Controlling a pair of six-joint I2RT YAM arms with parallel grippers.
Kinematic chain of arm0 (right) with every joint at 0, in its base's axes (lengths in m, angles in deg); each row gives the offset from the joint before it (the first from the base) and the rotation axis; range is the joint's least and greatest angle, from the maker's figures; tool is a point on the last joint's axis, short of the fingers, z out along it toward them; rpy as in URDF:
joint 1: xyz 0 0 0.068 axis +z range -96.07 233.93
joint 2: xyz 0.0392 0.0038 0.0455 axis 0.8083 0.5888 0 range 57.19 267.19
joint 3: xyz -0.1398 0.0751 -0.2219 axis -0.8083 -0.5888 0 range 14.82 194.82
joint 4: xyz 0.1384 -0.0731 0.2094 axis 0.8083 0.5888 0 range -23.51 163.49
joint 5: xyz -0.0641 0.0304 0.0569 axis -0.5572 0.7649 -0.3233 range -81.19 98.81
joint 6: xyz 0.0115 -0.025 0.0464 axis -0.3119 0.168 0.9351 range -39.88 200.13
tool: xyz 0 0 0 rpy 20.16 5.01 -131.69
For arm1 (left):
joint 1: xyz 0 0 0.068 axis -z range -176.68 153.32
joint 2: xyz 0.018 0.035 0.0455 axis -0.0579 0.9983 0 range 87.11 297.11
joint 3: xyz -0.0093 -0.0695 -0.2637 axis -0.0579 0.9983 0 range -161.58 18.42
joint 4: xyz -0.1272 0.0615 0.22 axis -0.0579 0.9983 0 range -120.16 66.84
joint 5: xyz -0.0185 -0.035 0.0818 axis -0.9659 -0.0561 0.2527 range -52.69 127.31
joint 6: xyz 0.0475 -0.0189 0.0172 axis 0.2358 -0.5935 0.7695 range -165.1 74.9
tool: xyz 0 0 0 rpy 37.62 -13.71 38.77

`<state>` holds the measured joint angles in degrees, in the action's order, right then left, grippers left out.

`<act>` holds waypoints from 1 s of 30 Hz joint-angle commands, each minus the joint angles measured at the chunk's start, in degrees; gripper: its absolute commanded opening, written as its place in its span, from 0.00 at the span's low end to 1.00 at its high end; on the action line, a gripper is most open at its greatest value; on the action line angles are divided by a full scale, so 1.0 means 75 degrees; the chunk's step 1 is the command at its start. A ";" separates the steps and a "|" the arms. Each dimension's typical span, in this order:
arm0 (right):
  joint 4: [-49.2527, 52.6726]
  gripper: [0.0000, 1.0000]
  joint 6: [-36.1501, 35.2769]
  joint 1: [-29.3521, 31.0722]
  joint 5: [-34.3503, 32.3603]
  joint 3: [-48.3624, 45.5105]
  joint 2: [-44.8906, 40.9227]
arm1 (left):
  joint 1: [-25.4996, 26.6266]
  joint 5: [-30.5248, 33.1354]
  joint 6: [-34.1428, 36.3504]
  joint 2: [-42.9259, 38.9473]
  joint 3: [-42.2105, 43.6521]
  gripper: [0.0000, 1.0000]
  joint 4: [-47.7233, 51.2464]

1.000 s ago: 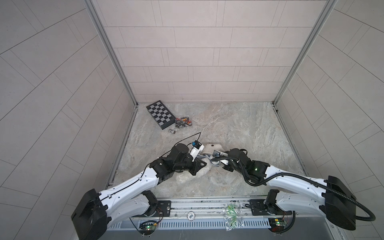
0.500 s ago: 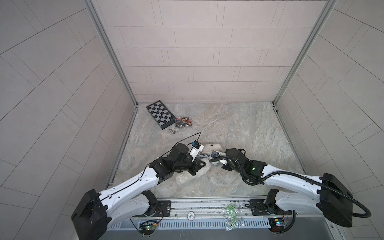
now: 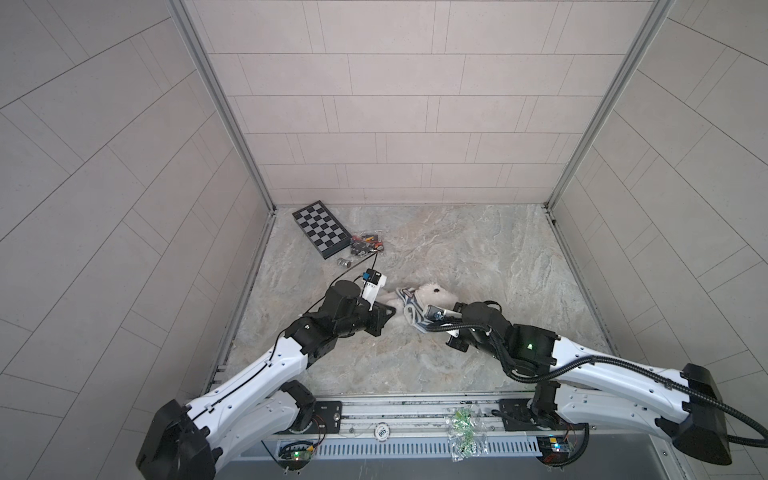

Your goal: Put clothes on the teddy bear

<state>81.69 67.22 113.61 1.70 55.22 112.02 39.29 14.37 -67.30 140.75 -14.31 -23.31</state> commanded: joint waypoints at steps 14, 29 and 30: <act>0.1905 0.05 0.2059 0.0360 0.0667 0.1273 0.1210 | -0.0084 0.0394 0.0055 -0.0063 0.0077 0.00 -0.0105; 0.0189 0.46 -0.0317 0.0375 -0.0713 0.0089 0.0359 | -0.0073 -0.0020 0.0197 0.0211 0.0008 0.00 -0.0081; 0.0030 0.46 -0.0451 0.0372 -0.0861 -0.0001 0.0322 | -0.0070 -0.0037 0.0200 0.0231 -0.0001 0.00 -0.0078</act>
<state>86.68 69.62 116.19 -0.23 56.53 115.95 38.96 15.40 -67.10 142.15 -14.01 -22.78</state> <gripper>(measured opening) 0.457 0.064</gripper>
